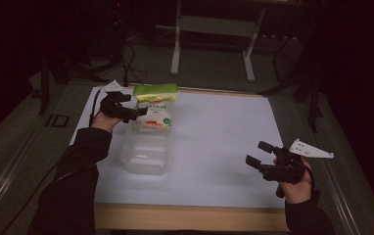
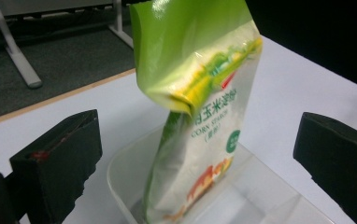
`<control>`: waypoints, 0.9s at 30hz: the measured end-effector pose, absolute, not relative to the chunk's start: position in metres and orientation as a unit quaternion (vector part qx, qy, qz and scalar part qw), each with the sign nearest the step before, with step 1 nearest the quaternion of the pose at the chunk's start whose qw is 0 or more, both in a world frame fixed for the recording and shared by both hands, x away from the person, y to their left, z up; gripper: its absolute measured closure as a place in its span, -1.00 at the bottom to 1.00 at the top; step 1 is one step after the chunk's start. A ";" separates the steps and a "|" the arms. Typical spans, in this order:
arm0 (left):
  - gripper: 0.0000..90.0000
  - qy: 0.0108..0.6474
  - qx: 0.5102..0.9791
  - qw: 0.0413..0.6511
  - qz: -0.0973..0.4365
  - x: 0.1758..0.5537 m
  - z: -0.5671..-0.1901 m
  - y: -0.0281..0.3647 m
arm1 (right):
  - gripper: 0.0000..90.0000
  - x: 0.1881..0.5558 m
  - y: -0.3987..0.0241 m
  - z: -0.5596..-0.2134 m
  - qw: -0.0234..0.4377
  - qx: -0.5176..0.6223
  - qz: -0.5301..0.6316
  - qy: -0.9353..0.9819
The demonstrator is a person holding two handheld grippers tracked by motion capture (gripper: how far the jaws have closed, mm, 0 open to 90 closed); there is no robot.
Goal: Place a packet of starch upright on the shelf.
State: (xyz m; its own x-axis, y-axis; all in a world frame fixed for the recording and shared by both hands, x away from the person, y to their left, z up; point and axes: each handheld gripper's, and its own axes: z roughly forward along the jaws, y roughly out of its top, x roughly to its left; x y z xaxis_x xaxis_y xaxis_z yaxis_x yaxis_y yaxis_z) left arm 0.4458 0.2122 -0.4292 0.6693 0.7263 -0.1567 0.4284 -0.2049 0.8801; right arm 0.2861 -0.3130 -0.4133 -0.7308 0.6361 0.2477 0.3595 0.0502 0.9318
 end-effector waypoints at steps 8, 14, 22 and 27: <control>-0.96 0.381 0.764 0.499 0.150 0.422 -0.429 0.212 | -0.69 0.284 -0.312 -0.420 0.110 0.349 0.592 0.719; -0.96 0.376 0.758 0.513 0.145 0.401 -0.424 0.208 | -0.69 0.285 -0.311 -0.423 0.118 0.350 0.589 0.718; -0.96 0.358 0.764 0.518 0.140 0.378 -0.419 0.199 | -0.69 0.286 -0.311 -0.427 0.120 0.354 0.586 0.719; -0.96 0.345 0.769 0.521 0.134 0.363 -0.418 0.190 | -0.69 0.287 -0.311 -0.430 0.119 0.356 0.584 0.720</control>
State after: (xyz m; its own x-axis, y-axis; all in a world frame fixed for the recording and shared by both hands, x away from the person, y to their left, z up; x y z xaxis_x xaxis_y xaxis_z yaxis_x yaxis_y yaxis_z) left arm 0.3626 0.1903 -0.4178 0.7264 0.6702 -0.1525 0.3904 -0.2197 0.8941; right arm 0.2868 -0.3111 -0.4297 -0.7181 0.6514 0.2447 0.3738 0.0645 0.9253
